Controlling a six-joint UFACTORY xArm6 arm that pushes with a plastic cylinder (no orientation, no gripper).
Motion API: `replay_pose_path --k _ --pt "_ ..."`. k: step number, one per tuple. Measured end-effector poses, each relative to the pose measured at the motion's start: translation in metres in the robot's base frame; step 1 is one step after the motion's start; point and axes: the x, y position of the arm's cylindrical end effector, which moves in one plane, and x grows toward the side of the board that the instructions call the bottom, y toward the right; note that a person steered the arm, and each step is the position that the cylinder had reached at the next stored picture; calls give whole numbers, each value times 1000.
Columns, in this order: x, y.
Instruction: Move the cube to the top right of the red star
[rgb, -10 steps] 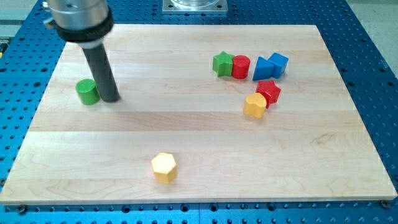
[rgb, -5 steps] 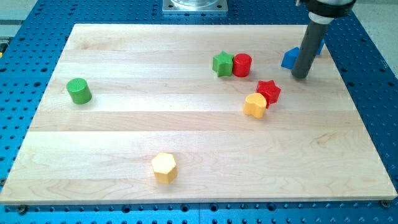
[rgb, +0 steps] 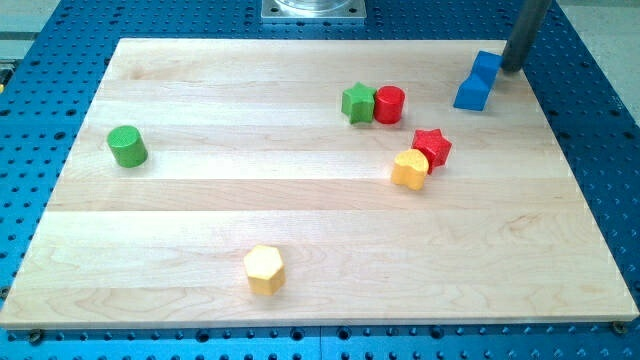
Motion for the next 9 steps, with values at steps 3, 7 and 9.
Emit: replay_pose_path --k 3,7,9 --pt "52 -19" --pt "108 -12" --pt "119 -53"
